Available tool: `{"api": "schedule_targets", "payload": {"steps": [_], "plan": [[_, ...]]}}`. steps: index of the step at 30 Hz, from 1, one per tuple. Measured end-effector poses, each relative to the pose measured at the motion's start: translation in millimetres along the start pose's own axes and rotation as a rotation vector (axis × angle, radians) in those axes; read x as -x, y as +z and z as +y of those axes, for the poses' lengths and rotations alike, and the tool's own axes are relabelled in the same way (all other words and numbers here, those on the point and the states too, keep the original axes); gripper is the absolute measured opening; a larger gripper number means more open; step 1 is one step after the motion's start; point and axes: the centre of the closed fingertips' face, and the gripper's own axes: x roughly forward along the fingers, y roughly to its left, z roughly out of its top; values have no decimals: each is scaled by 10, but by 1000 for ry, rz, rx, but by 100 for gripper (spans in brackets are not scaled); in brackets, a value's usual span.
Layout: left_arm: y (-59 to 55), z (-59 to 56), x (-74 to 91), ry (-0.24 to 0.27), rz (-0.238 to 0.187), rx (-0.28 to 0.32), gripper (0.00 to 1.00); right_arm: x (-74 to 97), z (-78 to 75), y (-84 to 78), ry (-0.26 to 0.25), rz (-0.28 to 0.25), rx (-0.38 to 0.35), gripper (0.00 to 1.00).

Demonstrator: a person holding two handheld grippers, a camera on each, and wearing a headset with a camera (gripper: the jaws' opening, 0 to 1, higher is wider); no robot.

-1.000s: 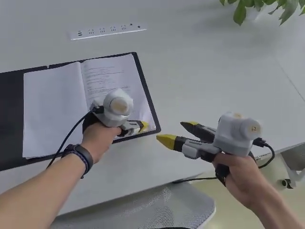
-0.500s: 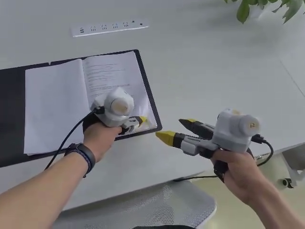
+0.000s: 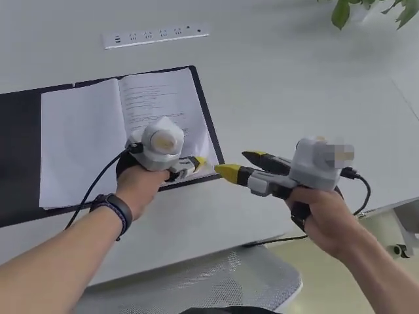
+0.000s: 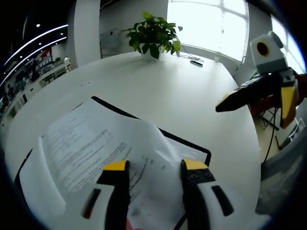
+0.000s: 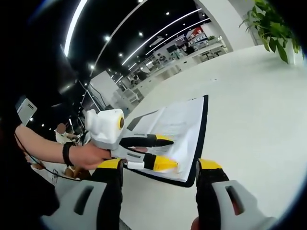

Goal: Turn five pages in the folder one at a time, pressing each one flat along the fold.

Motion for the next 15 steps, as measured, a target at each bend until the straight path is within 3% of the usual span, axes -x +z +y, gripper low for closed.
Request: {"api": "schedule_targets", "payload": {"steps": [6,9,15], "plan": [[6,1,2,-6,-8,14,43,-345,9,131,56,11,-16,56],[9,13,4,-8,-10,21,42,-476,33,131,82,41,-9,55],[10,34,2,-11,-20,45,42,-618,22,113,105,69,-14,55]]}}
